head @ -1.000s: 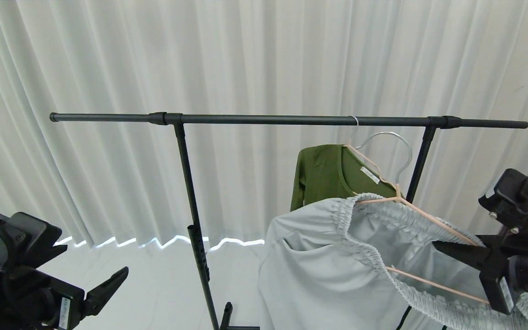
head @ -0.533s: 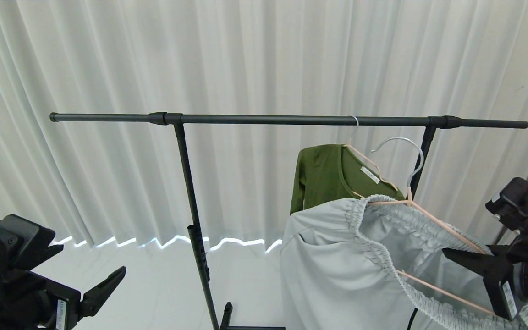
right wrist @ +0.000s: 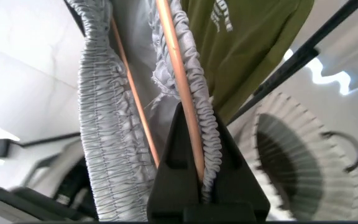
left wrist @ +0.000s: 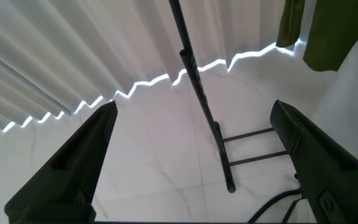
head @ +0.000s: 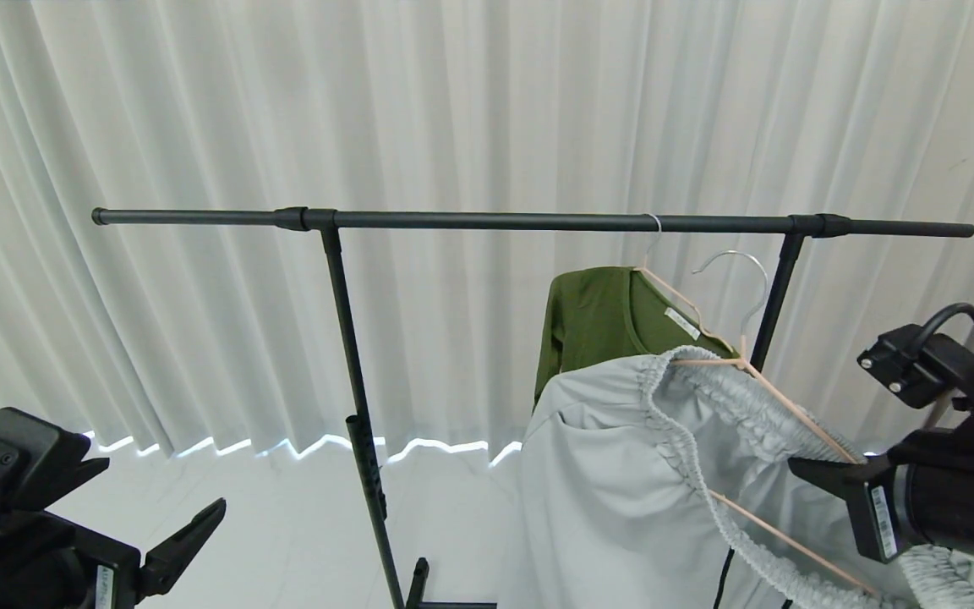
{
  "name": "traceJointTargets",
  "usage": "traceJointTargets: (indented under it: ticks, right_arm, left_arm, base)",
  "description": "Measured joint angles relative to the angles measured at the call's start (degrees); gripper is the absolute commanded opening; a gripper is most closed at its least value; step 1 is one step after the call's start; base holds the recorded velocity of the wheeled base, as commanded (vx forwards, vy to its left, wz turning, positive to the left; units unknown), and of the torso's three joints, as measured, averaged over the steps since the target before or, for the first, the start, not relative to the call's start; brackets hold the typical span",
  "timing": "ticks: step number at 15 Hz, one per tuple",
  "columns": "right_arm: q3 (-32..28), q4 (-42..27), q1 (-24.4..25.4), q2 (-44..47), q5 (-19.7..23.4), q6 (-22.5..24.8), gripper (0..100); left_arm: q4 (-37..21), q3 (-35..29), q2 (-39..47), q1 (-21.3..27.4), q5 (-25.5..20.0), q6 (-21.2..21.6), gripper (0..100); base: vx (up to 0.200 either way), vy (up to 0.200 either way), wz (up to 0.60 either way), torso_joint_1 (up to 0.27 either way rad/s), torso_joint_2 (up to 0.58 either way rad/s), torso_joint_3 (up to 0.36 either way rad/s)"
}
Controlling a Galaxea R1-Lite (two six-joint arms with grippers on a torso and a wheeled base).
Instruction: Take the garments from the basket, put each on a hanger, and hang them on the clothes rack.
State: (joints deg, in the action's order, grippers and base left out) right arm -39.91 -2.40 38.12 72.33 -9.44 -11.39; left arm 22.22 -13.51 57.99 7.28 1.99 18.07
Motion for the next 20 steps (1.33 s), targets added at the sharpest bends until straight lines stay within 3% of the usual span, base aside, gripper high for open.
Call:
traceJointTargets:
  ticks: [3, 11, 20]
  right_arm:
    - [-4.05, 1.96, 0.02, 4.33, -2.6, -3.44, 0]
    - [-11.0, 6.42, 1.21, 8.31, -2.94, 0.55, 0]
    - [-11.33, 6.45, 3.33, 8.87, -2.99, 0.68, 0]
  left_arm:
    - [-0.02, 0.01, 0.11, 0.02, 0.0, 0.27, 100]
    - [-0.02, -0.21, 0.35, 0.11, 0.11, 0.49, 100]
    - [0.0, -0.13, -0.02, 0.29, 0.11, 0.32, 100]
  base:
    - [0.0, 0.0, 0.0, 0.0, 0.0, 0.0]
    - [0.0, 0.0, 0.0, 0.0, 0.0, 0.0]
    - [0.2, 0.0, 0.0, -0.001, 0.0, 0.001]
